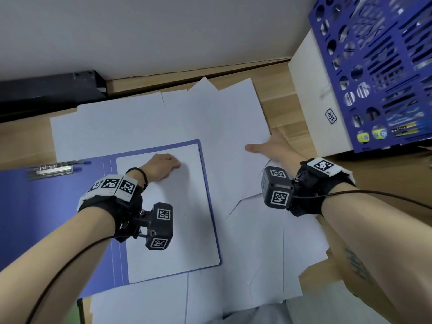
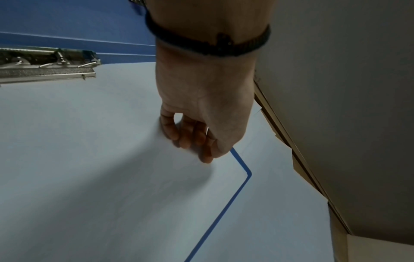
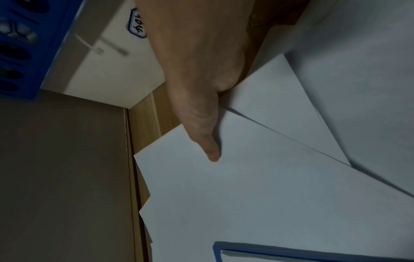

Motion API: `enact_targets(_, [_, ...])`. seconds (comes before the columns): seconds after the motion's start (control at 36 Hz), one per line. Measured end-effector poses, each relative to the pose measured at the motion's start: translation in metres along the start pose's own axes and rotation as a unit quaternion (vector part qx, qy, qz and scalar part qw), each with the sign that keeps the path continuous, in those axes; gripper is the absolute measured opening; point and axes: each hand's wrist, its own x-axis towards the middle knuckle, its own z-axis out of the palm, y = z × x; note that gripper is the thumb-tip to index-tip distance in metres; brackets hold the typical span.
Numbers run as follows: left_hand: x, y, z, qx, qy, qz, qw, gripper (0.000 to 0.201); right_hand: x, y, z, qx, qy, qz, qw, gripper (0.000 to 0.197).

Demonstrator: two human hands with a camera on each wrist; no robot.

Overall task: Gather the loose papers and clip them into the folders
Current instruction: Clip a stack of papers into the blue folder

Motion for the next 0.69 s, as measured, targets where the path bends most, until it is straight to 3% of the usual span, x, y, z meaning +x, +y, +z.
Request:
enact_targets(0.14, [0.0,-0.001,0.0,0.002,0.002,0.002,1.0,0.018,0.002,0.0,0.003,-0.022,0.022,-0.022,0.999,0.037])
enact_targets(0.22, [-0.001,-0.001,0.0,0.004,0.003,0.005,1.0,0.018,0.001,-0.003,0.003,-0.028,-0.007,-0.037,0.999,0.032])
enact_targets(0.47, [-0.001,-0.001,0.001,0.0,0.002,0.01,1.0,0.015,-0.008,-0.008,0.009,-0.051,0.033,-0.057,0.997,0.06])
enact_targets(0.61, [-0.001,-0.002,-0.001,-0.004,-0.001,0.013,1.0,0.012,-0.015,-0.017,0.014,-0.051,-0.003,-0.117,0.992,0.027])
enact_targets(0.69, [-0.001,-0.002,-0.001,-0.009,-0.002,0.012,1.0,0.013,-0.019,-0.022,0.014,-0.069,-0.006,-0.125,0.99,0.024])
